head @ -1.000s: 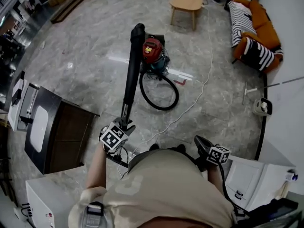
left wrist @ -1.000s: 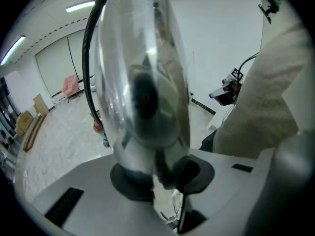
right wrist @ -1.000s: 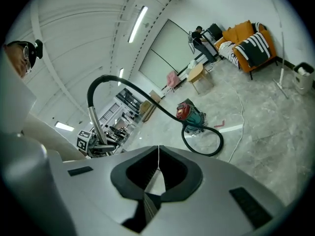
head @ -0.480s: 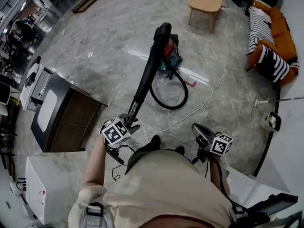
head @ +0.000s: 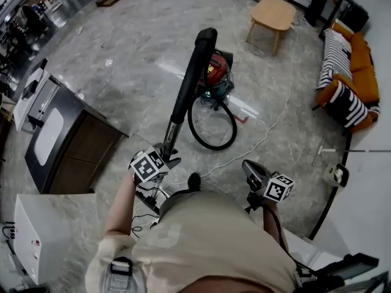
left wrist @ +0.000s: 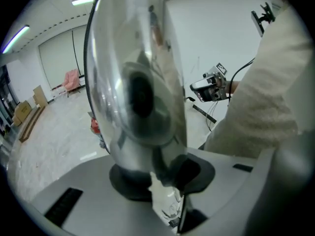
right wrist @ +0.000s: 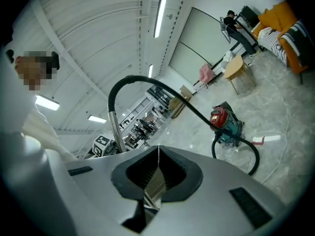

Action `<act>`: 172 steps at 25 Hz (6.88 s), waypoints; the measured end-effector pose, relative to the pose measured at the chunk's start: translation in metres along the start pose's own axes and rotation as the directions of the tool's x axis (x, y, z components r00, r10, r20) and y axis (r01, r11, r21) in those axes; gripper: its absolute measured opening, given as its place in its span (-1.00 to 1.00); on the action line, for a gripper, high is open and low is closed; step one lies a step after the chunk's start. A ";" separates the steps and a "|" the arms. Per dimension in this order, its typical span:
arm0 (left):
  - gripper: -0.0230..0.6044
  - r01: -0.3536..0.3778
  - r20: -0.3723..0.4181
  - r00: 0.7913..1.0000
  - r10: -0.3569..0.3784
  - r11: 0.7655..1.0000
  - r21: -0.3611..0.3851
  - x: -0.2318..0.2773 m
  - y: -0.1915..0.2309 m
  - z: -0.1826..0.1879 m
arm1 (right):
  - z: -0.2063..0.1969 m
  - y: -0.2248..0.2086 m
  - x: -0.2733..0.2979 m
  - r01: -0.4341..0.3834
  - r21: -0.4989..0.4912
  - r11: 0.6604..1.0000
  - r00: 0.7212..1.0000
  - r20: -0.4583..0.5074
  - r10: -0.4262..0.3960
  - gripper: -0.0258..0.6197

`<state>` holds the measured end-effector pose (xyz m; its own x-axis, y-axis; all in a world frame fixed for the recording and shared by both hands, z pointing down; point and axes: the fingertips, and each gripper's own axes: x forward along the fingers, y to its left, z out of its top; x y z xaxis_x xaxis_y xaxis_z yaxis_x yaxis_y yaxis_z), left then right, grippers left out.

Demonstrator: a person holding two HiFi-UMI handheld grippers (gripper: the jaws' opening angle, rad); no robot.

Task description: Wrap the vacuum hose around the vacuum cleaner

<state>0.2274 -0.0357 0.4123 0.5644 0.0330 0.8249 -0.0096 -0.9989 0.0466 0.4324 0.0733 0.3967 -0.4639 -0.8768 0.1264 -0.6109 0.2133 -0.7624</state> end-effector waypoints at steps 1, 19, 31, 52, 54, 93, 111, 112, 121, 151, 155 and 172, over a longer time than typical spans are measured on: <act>-0.58 -0.015 0.022 1.000 0.015 1.000 -0.007 0.000 0.015 0.000 | 0.003 -0.004 0.006 0.019 -0.002 1.000 1.000 0.005 -0.019 -0.90; -0.58 -0.096 0.216 0.974 0.060 0.983 0.158 -0.010 0.159 0.043 | 0.019 -0.017 0.113 0.181 -0.112 0.977 0.969 -0.147 -0.196 -0.90; -0.58 0.012 -0.058 0.998 0.013 0.915 0.404 0.048 0.136 0.156 | 0.236 0.077 0.152 -0.495 -0.173 0.851 0.850 0.105 0.516 -0.44; -0.55 0.147 -0.125 0.986 -0.107 0.913 0.379 0.134 0.161 0.198 | 0.333 0.059 0.188 -0.669 -0.126 0.732 0.703 0.210 0.679 0.07; -0.54 0.151 -0.108 0.987 -0.118 0.915 0.374 0.139 0.181 0.196 | 0.341 0.053 0.207 -0.658 -0.130 0.741 0.709 0.222 0.669 0.03; -0.10 -0.212 0.298 0.944 0.143 0.954 0.211 0.056 0.504 0.286 | 0.496 0.062 0.510 -0.546 -0.438 0.714 0.799 -0.015 0.601 -0.42; -0.56 -0.137 0.320 0.924 0.211 0.961 -0.238 0.099 0.592 0.355 | 0.558 0.029 0.568 -0.782 -0.299 0.547 0.622 -0.319 0.715 -0.42; -0.56 -0.120 0.331 0.923 0.195 0.965 -0.235 0.097 0.595 0.356 | 0.560 0.031 0.575 -0.780 -0.296 0.552 0.625 -0.315 0.714 -0.43; -0.57 0.081 0.466 0.883 0.047 0.964 -0.252 0.079 0.669 0.325 | 0.560 0.024 0.700 -0.640 -0.258 0.724 0.766 -0.285 0.576 -0.43; -0.57 0.133 0.601 0.757 0.257 0.839 -0.527 0.033 0.790 0.343 | 0.250 -0.086 0.528 -0.161 0.283 0.946 0.977 0.181 0.112 0.02; -0.57 0.220 0.628 0.734 0.259 0.784 -0.581 0.026 0.760 0.351 | 0.205 -0.052 0.542 -0.308 0.318 0.896 0.950 0.052 0.308 0.02; -0.56 0.366 0.586 0.795 0.157 0.646 -0.669 0.069 0.693 0.288 | 0.229 -0.229 0.480 -0.321 0.664 0.675 0.687 0.654 -0.317 0.03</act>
<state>0.4971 -0.7351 0.3395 0.9309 -0.1503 0.3328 -0.3521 -0.6107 0.7093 0.4969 -0.4948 0.4862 0.2951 -0.9515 -0.0865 0.1630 0.1393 -0.9767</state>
